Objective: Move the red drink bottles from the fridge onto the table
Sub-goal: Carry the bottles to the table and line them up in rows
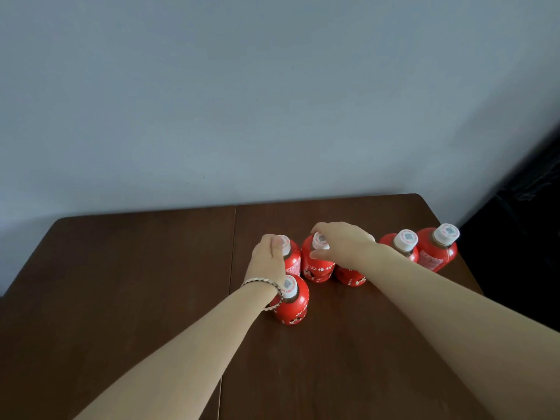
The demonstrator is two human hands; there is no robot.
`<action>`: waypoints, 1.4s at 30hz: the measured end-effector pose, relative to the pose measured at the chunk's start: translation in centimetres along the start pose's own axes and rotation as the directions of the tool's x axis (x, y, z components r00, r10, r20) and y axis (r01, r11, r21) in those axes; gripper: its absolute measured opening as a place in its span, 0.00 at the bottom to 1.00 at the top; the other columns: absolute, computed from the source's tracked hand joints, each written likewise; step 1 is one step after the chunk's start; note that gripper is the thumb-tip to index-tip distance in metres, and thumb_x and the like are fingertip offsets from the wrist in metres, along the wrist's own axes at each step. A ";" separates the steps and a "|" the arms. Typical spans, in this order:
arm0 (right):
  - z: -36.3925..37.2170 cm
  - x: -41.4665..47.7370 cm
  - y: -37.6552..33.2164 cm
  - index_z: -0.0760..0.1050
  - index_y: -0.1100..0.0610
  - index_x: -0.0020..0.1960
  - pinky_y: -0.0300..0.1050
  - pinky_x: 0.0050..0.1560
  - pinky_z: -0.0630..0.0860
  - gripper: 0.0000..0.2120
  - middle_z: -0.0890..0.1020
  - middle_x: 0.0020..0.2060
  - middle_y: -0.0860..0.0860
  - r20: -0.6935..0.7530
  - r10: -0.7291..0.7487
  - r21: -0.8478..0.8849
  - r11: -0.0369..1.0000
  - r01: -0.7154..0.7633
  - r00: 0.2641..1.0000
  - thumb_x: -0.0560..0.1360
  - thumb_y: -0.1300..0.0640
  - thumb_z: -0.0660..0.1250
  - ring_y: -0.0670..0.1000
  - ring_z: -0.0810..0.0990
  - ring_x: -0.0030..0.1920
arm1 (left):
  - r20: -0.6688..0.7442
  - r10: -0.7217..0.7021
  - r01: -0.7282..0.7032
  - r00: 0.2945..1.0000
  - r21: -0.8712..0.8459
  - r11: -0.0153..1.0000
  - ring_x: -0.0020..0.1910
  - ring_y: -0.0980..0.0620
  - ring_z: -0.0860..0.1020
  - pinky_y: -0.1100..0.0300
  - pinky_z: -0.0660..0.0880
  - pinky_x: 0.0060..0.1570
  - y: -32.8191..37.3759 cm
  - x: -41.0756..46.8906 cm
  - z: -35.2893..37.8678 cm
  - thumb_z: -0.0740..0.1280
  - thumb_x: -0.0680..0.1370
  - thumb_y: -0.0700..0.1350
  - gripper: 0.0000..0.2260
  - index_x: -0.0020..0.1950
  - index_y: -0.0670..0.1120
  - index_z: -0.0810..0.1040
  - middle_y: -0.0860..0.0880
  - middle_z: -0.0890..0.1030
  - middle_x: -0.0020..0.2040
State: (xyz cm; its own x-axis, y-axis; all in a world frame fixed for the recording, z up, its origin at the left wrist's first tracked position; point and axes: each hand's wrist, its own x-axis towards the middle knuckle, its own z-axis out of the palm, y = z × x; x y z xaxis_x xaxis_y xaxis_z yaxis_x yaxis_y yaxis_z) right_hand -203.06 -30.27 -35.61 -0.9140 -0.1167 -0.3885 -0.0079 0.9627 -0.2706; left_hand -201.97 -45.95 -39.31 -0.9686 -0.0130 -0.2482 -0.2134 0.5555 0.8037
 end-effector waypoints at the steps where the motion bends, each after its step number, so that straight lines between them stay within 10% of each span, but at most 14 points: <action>1: 0.1 0.1 0.2 0.67 0.49 0.66 0.52 0.55 0.74 0.23 0.76 0.59 0.51 0.003 0.005 -0.004 1.000 -0.005 1.000 0.73 0.45 0.65 0.55 0.75 0.58 | -0.012 -0.002 0.002 1.000 0.015 1.000 0.50 0.53 0.70 0.60 0.64 0.49 -0.2 0.1 -0.3 0.49 0.82 0.50 0.14 0.59 0.46 0.70 0.46 0.74 0.58; 6: 0.9 0.1 0.2 0.67 0.47 0.65 0.51 0.50 0.71 0.23 0.77 0.58 0.49 0.003 0.031 -0.101 0.994 -0.030 1.000 0.73 0.41 0.65 0.55 0.75 0.59 | 0.110 0.009 -0.014 0.994 0.042 0.999 0.49 0.54 0.72 0.64 0.68 0.39 -1.0 0.4 -1.0 0.60 0.77 0.57 0.16 0.61 0.50 0.68 0.49 0.74 0.56; 12: 0.8 -1.2 1.5 0.52 0.50 0.75 0.56 0.73 0.44 0.43 0.67 0.71 0.52 -0.037 -0.068 -0.277 0.959 0.055 0.997 0.68 0.40 0.70 0.54 0.60 0.73 | 0.125 0.074 -0.093 0.989 0.151 0.984 0.56 0.49 0.74 0.58 0.71 0.52 -0.6 0.4 -1.3 0.62 0.77 0.51 0.16 0.63 0.49 0.68 0.45 0.74 0.60; 20: -0.2 -2.1 4.8 0.65 0.49 0.68 0.50 0.58 0.74 0.31 0.70 0.64 0.50 0.033 0.004 -0.133 0.991 0.000 0.999 0.69 0.54 0.74 0.55 0.72 0.62 | 0.170 0.082 -0.135 0.982 0.332 0.934 0.56 0.47 0.74 0.59 0.69 0.51 -0.1 0.4 -1.9 0.60 0.78 0.52 0.16 0.64 0.49 0.66 0.44 0.74 0.60; 32: 0.5 -4.3 4.1 0.52 0.52 0.75 0.49 0.71 0.57 0.43 0.64 0.71 0.54 -0.145 -0.009 -0.247 0.969 -0.027 0.989 0.69 0.47 0.72 0.55 0.62 0.72 | -0.007 -0.013 0.015 1.000 0.326 0.945 0.63 0.43 0.71 0.52 0.68 0.59 2.0 -2.2 -2.8 0.55 0.80 0.54 0.22 0.71 0.47 0.61 0.42 0.68 0.68; 36: 0.1 -8.1 3.3 0.64 0.53 0.69 0.46 0.62 0.67 0.24 0.69 0.64 0.52 -0.263 -0.019 -0.115 0.993 -0.012 0.965 0.74 0.56 0.66 0.53 0.68 0.65 | -0.066 0.190 -0.140 0.979 0.456 0.879 0.59 0.45 0.71 0.52 0.70 0.54 4.7 -5.0 -4.2 0.60 0.78 0.47 0.11 0.59 0.45 0.73 0.44 0.69 0.61; 42: -2.0 -16.1 3.0 0.70 0.54 0.61 0.44 0.48 0.72 0.17 0.77 0.55 0.51 -0.074 0.156 -0.017 0.987 -0.157 0.985 0.76 0.46 0.61 0.52 0.76 0.54 | 0.283 0.199 -0.328 0.938 0.544 0.772 0.41 0.49 0.76 0.58 0.70 0.39 9.4 -10.2 -4.8 0.56 0.77 0.43 0.09 0.42 0.46 0.74 0.46 0.76 0.45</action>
State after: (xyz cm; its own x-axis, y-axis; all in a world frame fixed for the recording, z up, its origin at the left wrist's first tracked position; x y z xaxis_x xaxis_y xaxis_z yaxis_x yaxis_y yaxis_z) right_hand -189.15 -25.02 -28.36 -0.9315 0.0529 -0.3598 0.1291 0.9730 -0.1914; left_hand -194.75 -44.60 -26.66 -0.9152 0.3339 -0.2257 0.2225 0.8855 0.4078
